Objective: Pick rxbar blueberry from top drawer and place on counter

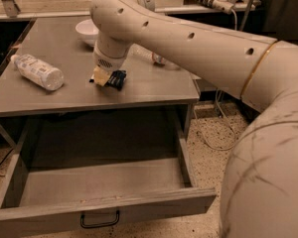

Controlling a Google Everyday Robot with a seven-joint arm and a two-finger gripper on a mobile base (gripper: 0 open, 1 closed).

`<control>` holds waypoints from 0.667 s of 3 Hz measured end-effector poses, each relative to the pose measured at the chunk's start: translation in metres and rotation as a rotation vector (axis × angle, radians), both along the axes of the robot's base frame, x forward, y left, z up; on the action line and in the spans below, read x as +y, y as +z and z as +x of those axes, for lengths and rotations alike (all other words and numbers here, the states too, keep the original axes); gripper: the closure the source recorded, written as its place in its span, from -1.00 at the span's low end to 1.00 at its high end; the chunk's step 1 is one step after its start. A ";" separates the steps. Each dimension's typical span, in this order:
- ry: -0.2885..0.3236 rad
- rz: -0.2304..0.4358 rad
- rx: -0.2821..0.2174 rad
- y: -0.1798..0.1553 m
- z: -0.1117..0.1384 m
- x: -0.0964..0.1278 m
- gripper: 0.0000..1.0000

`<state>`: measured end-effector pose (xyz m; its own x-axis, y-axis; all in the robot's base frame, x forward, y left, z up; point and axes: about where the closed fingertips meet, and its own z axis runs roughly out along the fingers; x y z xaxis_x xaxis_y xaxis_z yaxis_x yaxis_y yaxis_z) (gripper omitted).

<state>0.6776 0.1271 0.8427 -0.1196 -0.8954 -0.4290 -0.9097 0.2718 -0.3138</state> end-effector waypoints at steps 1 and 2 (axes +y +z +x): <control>0.000 0.000 0.000 0.000 0.000 0.000 -0.71; 0.000 0.000 0.000 0.000 0.000 0.000 -1.00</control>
Offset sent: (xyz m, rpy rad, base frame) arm 0.0000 0.0000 0.0000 0.0000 0.0000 0.0000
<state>0.6776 0.1272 0.8426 -0.1195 -0.8954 -0.4289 -0.9098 0.2717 -0.3137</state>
